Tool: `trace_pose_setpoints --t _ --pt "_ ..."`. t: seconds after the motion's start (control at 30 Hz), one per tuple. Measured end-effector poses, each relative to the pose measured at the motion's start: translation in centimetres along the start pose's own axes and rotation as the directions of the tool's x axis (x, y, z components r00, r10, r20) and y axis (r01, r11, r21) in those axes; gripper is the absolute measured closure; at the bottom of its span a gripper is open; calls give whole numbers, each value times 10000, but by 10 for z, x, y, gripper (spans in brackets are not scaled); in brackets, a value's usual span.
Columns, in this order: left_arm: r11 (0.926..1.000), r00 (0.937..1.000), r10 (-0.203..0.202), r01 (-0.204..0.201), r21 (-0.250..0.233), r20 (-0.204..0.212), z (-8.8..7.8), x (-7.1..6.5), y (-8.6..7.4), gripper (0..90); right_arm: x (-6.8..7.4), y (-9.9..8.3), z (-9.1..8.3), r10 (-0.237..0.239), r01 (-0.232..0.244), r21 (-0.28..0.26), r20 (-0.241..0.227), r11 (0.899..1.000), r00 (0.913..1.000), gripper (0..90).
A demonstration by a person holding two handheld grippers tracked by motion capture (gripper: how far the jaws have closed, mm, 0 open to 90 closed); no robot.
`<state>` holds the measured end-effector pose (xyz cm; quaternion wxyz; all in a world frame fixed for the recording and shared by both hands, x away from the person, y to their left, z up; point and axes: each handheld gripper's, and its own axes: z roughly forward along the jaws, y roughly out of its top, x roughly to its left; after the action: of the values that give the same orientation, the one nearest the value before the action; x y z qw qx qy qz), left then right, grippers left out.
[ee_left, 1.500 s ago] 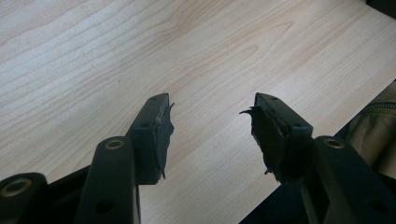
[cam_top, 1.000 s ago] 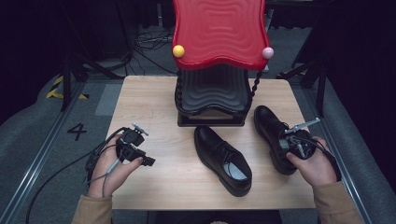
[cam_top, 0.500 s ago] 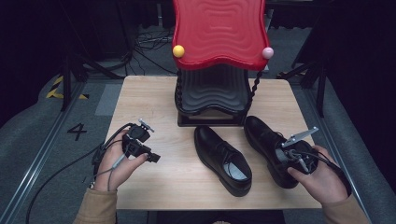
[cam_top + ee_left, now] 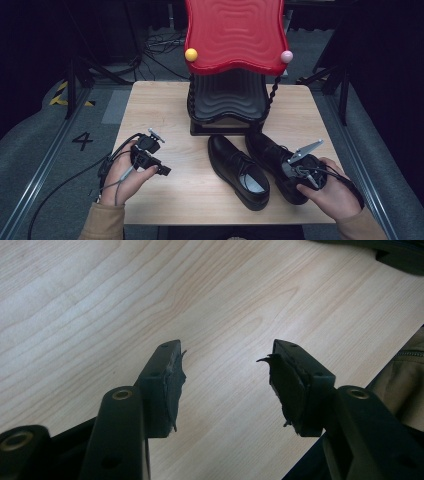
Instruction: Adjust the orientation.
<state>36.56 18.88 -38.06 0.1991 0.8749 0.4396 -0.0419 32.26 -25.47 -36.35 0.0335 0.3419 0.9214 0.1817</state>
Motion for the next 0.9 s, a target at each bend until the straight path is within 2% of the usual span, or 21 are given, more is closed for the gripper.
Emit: trace_pose_setpoints --t 0.23,0.3,0.37,0.47,0.57,0.77,0.9 --pt "9995 9995 -314 314 -91 -82 -4 3 -13 476 1 14 20 -529 526 127 226 9985 9983 852" --pt "9993 9993 -368 367 -83 -102 -6 4 -16 476 1 17 27 -593 591 155 131 9981 9982 852" --pt "9989 9989 -457 456 -85 -113 -7 5 -19 475 1 21 31 -737 735 59 364 9973 9966 851" --pt "9984 9983 -557 555 -114 -160 -8 5 -24 473 -1 25 38 -839 839 30 444 9965 9955 849" --pt "9978 9978 -637 634 -172 -172 -10 6 -27 472 -4 27 49 -841 844 123 -175 9964 9963 836" --pt "9980 9978 -627 625 -103 -191 -10 7 -27 471 -2 28 54 -844 852 289 -291 9959 9960 834" --pt "9978 9977 -658 657 -72 -139 -8 7 -25 469 2 28 54 -838 859 392 -539 9955 9950 824"
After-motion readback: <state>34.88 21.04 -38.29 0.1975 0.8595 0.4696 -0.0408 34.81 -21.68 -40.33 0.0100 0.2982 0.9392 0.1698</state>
